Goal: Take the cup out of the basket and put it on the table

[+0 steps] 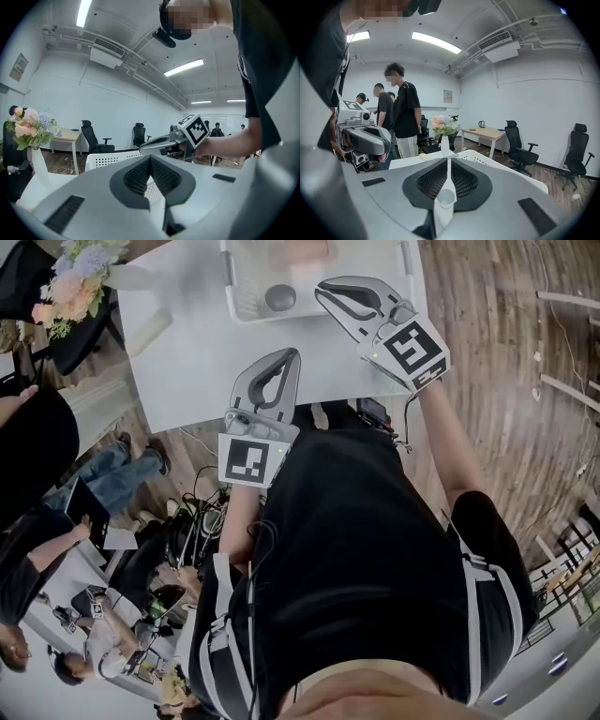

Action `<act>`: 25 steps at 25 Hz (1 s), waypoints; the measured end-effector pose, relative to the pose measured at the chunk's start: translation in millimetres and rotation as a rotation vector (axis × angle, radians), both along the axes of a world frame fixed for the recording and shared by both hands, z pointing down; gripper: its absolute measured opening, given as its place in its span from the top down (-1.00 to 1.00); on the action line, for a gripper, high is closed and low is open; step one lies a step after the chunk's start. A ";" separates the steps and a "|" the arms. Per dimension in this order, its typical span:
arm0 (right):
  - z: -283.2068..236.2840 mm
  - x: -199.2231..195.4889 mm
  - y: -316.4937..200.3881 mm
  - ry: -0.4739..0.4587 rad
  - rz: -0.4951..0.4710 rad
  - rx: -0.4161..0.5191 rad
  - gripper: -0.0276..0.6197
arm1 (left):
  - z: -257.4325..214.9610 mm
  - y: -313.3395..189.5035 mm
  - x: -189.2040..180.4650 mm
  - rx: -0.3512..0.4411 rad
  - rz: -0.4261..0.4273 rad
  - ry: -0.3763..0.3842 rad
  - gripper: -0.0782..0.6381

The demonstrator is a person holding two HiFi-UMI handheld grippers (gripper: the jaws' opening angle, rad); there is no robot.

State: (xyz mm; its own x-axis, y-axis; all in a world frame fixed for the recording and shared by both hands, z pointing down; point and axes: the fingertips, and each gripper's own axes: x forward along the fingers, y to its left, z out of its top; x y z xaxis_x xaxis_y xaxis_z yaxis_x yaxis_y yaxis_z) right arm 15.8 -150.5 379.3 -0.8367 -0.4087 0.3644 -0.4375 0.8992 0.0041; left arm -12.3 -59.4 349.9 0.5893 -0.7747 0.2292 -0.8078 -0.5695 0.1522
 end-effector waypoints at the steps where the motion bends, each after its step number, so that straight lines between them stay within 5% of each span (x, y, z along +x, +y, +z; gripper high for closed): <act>1: 3.1 -3.1 -4.9 0.013 -0.006 -0.002 0.85 | 0.7 -0.7 -2.2 -0.002 -0.001 0.001 0.73; 7: 37.8 -29.8 -39.4 0.101 -0.048 -0.039 0.85 | 6.0 -8.4 -19.5 -0.017 -0.002 0.007 0.73; 10: 68.3 -41.6 -55.5 0.169 -0.066 -0.090 0.63 | 8.2 -11.2 -27.1 -0.011 0.001 -0.002 0.73; 13: 102.4 -51.9 -68.7 0.251 -0.092 -0.127 0.63 | 10.6 -13.4 -36.0 -0.012 -0.004 0.000 0.73; 25: 193.1 -83.1 -64.0 0.489 -0.338 -0.291 0.63 | 20.3 -15.1 -61.0 -0.038 -0.040 -0.001 0.73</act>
State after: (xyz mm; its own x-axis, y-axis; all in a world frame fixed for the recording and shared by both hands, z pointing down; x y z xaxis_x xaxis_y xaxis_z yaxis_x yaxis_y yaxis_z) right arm -67.2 -214.5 572.4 -0.6121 0.0198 0.7906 -0.1403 0.9811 -0.1332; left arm -73.3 -74.5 370.2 0.5580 -0.7883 0.2594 -0.8298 -0.5306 0.1726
